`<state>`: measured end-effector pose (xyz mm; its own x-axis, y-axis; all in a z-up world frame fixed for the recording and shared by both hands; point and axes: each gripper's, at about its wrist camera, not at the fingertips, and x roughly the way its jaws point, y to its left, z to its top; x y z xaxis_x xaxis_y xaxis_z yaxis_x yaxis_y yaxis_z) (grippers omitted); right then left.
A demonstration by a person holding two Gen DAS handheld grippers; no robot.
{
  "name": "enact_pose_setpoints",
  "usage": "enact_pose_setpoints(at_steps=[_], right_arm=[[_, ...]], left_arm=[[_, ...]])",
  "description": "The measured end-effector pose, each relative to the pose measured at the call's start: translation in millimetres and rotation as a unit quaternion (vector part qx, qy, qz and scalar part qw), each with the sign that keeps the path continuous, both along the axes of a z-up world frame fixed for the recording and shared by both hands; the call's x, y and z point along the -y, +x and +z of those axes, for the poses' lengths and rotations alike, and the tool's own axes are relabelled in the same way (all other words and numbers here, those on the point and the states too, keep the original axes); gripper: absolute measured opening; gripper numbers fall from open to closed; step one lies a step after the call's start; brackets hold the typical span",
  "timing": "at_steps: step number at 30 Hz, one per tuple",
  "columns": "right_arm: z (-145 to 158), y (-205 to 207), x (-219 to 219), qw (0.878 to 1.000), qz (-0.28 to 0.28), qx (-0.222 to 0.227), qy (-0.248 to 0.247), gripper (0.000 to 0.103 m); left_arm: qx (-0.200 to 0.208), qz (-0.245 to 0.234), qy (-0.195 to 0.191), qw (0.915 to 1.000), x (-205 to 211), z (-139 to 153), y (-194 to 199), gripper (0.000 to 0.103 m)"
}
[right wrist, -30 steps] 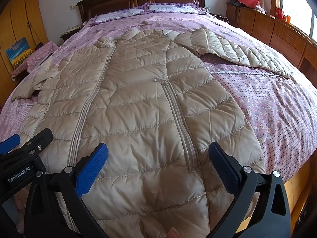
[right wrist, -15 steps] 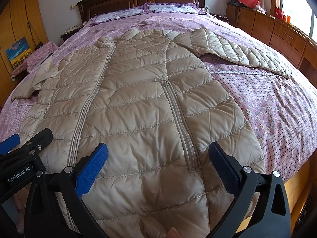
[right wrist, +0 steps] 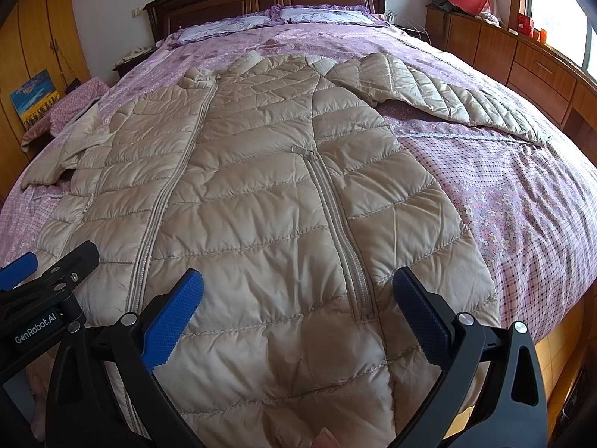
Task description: Fold large clothes
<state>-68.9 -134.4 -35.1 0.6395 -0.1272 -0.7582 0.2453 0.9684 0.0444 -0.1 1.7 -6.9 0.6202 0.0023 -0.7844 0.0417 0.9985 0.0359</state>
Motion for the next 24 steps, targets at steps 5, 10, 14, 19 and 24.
enact_pose_setpoints(at_steps=[5, 10, 14, 19, 24], right_arm=[[0.5, 0.2, -0.1, 1.0, 0.0, 0.0, 0.0, 0.098], [0.6, 0.3, -0.3, 1.0, 0.0, -0.001, 0.0, 0.098], [0.8, 0.6, -0.4, 1.0, 0.0, -0.001, 0.0, 0.098], [0.9, 0.9, -0.6, 1.0, 0.0, -0.001, -0.001, 0.098], [1.8, 2.0, -0.5, 1.0, 0.0, -0.001, -0.001, 0.098]], left_arm=[[0.0, 0.0, 0.0, 1.0, -0.1, -0.3, -0.1, 0.099], [-0.001, 0.0, 0.0, 1.0, -0.2, -0.9, -0.3, 0.099], [0.0, 0.0, 0.0, 1.0, 0.1, -0.1, 0.1, 0.099], [-0.001, 0.0, 0.0, 1.0, -0.1, -0.9, -0.2, 0.099], [-0.001, 0.0, 0.0, 1.0, 0.1, -0.1, 0.3, 0.099]])
